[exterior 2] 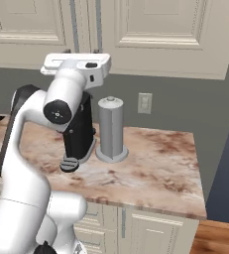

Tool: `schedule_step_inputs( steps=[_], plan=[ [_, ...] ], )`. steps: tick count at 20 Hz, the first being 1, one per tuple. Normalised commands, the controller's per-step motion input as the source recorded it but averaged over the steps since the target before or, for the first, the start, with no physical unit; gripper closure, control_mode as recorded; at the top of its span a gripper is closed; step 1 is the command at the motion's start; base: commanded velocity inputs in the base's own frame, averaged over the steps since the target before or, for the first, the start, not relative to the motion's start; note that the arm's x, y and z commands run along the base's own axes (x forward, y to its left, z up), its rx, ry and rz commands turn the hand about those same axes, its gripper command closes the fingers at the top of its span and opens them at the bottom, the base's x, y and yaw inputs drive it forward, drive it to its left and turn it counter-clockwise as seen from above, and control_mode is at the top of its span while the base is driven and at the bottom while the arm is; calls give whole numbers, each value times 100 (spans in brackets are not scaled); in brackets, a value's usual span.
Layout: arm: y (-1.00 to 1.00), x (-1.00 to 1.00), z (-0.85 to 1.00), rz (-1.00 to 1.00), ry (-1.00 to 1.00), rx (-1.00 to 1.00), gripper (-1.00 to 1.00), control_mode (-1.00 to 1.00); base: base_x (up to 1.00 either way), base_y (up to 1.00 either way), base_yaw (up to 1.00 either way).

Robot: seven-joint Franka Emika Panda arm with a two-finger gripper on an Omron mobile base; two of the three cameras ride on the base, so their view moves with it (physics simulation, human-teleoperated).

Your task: Open the cabinet, pick the kettle from the cabinet, and place it in the sink.

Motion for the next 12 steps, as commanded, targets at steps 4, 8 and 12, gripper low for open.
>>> schedule_step_inputs(
  steps=[4, 8, 12],
  plan=[
    [0, 26, 0, -1, 0, -5, -100, -100, 0, 0, 0],
    [0, 35, 0, 0, 2, 0, -100, -100, 0, 0, 0],
    [0, 39, -1, 0, 5, 0, -100, -100, 0, 0, 0]
  ],
)
